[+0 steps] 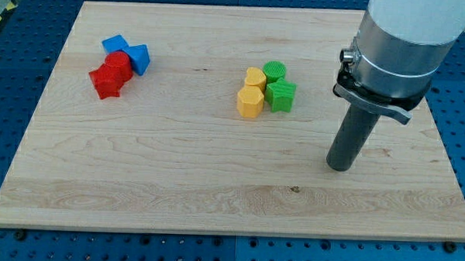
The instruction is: Move the yellow hexagon to the vertical top right of the yellow heart
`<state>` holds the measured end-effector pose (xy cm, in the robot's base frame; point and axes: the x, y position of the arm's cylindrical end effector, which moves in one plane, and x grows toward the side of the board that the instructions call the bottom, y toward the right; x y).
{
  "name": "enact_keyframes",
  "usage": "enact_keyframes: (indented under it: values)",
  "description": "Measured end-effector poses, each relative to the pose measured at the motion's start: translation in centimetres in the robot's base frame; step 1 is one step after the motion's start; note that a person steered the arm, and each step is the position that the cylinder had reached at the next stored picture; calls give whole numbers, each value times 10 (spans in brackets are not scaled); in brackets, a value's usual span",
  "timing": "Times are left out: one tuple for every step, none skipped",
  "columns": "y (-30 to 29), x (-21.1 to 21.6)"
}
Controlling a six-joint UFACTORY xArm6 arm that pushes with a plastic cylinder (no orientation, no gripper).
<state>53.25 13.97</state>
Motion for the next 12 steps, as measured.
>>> enact_keyframes:
  values:
    - [-3,-2]
    - [-53,-1]
    - [-104,1]
    - [-104,1]
    - [-104,-31]
    - [-104,-58]
    - [-104,-62]
    - [-116,-77]
    - [-126,-83]
    - [-129,-107]
    - [-119,-122]
    - [-103,-121]
